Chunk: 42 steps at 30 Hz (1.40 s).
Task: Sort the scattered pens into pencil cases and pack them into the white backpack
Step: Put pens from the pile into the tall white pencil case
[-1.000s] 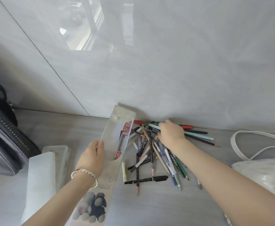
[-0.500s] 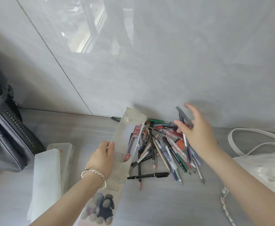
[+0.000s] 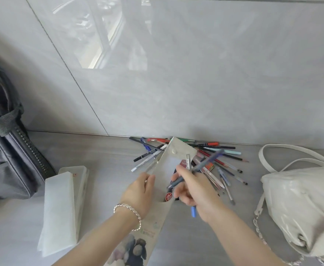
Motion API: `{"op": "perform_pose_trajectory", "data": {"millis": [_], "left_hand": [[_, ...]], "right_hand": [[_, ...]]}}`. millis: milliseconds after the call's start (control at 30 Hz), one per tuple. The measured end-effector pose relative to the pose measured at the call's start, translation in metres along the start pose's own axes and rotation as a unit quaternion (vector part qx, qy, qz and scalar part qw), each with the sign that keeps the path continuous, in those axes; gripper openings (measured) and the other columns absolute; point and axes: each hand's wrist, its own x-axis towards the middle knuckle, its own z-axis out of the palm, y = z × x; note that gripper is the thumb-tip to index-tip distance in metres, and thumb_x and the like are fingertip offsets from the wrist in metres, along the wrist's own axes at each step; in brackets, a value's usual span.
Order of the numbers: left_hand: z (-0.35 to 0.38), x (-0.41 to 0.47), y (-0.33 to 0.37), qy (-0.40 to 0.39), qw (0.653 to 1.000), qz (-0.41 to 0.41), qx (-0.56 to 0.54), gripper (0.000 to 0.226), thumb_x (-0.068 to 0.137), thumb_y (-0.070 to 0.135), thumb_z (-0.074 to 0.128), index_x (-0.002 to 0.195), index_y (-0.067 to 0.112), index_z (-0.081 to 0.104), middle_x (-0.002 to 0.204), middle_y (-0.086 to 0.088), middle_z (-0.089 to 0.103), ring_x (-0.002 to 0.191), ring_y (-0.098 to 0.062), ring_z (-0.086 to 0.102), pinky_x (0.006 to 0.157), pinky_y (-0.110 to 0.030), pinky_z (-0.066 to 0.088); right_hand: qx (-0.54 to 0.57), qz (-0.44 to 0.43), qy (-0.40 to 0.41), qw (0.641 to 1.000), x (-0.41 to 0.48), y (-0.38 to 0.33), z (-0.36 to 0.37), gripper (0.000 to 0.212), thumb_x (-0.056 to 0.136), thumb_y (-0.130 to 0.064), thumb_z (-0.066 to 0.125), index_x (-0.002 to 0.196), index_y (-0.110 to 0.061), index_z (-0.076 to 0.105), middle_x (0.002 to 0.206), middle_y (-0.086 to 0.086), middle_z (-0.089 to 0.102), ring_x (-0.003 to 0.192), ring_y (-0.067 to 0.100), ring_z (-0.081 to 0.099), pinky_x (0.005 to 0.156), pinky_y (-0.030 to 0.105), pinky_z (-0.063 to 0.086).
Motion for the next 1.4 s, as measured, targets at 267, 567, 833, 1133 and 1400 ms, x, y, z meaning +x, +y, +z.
{"op": "perform_pose_trajectory", "data": {"millis": [267, 567, 833, 1133, 1400], "left_hand": [[0.008, -0.016, 0.006, 0.078, 0.995, 0.041, -0.055, 0.03, 0.097, 0.028, 0.035, 0.069, 0.023, 0.043, 0.058, 0.004, 0.047, 0.058, -0.011, 0.044, 0.056, -0.024, 0.034], [0.01, -0.019, 0.012, 0.064, 0.995, 0.07, -0.023, 0.025, 0.097, 0.03, 0.033, 0.08, 0.021, 0.047, 0.063, 0.005, 0.05, 0.059, -0.007, 0.046, 0.057, -0.022, 0.035], [-0.006, -0.003, -0.004, 0.085, 0.996, 0.015, -0.014, 0.029, 0.098, 0.028, 0.032, 0.075, 0.015, 0.047, 0.06, 0.001, 0.042, 0.059, -0.017, 0.039, 0.052, -0.026, 0.029], [-0.001, -0.008, -0.011, 0.016, 0.999, 0.032, 0.033, 0.028, 0.097, 0.031, 0.034, 0.07, 0.029, 0.041, 0.061, 0.005, 0.045, 0.058, -0.01, 0.042, 0.053, -0.022, 0.032], [0.008, -0.015, -0.014, -0.02, 0.995, 0.079, 0.056, 0.024, 0.097, 0.033, 0.034, 0.08, 0.021, 0.047, 0.063, 0.005, 0.047, 0.059, -0.009, 0.043, 0.057, -0.019, 0.034]], "right_hand": [[-0.115, -0.16, 0.048, 0.979, -0.013, 0.03, 0.019, 0.009, 0.086, -0.022, 0.062, 0.081, -0.017, 0.057, 0.042, -0.002, 0.059, 0.027, 0.011, 0.042, 0.037, 0.018, 0.038], [-0.288, -0.128, 0.022, 0.949, -0.015, 0.023, 0.01, 0.025, 0.091, -0.033, 0.053, 0.075, -0.014, 0.057, 0.037, -0.007, 0.055, 0.029, 0.003, 0.045, 0.04, 0.01, 0.041], [-0.331, -0.206, 0.048, 0.92, -0.037, 0.019, -0.018, 0.048, 0.095, -0.011, 0.034, 0.128, -0.045, 0.031, 0.072, 0.008, 0.056, 0.051, 0.013, 0.044, 0.054, 0.028, 0.038], [-0.115, -0.061, -0.03, 0.991, -0.023, 0.007, -0.021, 0.035, 0.094, -0.045, 0.036, 0.086, -0.016, 0.055, 0.075, -0.002, 0.072, 0.055, 0.004, 0.057, 0.047, 0.018, 0.039], [-0.195, -0.18, 0.079, 0.961, -0.001, 0.034, 0.0, 0.01, 0.088, -0.017, 0.053, 0.087, -0.027, 0.053, 0.064, -0.007, 0.054, 0.045, -0.001, 0.051, 0.055, 0.018, 0.043]]}}
